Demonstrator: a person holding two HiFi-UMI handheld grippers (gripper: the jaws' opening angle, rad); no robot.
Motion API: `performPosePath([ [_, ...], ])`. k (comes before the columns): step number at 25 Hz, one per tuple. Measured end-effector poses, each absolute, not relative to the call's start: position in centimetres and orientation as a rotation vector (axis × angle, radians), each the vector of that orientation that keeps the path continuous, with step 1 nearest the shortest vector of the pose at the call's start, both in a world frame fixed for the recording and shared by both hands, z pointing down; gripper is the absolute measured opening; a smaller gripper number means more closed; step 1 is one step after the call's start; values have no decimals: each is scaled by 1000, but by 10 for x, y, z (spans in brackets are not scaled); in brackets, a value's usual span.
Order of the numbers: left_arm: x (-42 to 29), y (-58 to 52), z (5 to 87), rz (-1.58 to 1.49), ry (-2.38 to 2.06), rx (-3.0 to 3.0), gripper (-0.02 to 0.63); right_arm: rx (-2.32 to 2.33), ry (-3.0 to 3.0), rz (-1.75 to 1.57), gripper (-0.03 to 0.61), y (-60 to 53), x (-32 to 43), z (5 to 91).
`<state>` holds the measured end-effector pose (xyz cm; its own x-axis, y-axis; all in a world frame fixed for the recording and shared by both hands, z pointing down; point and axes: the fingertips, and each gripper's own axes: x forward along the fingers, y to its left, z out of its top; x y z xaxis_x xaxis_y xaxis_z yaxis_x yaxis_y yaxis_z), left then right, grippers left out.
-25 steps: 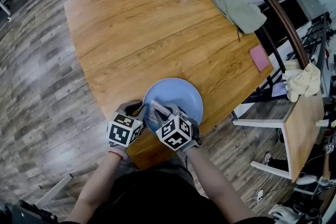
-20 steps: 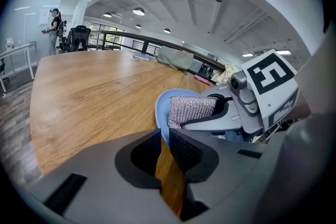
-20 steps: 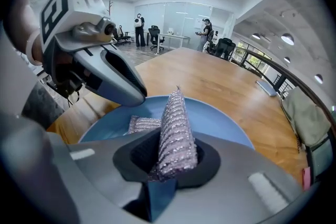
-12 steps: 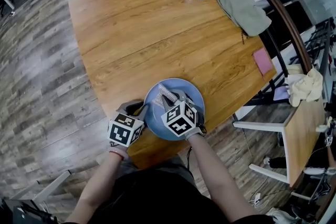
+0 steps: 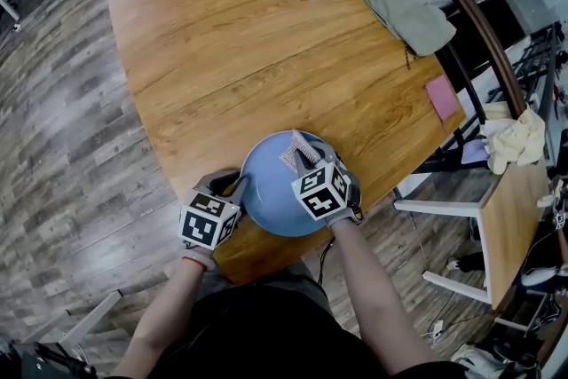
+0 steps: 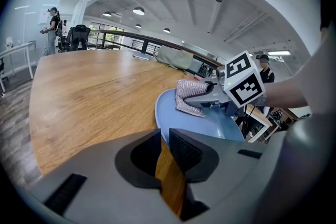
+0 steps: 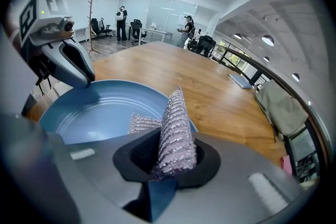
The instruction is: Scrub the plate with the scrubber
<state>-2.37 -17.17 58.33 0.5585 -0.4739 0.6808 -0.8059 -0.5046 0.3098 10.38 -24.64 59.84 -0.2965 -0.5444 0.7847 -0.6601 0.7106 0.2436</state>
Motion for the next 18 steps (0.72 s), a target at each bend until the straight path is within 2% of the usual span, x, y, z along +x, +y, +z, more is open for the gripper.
performPosePath([
  [8,-24,-172,584,711,-995,2191,46,1020,-1922,202,67,-230,133,598],
  [18,-23,-173,584,730,-950,2219,47,1066,-1899,275,66,-187,135,597],
])
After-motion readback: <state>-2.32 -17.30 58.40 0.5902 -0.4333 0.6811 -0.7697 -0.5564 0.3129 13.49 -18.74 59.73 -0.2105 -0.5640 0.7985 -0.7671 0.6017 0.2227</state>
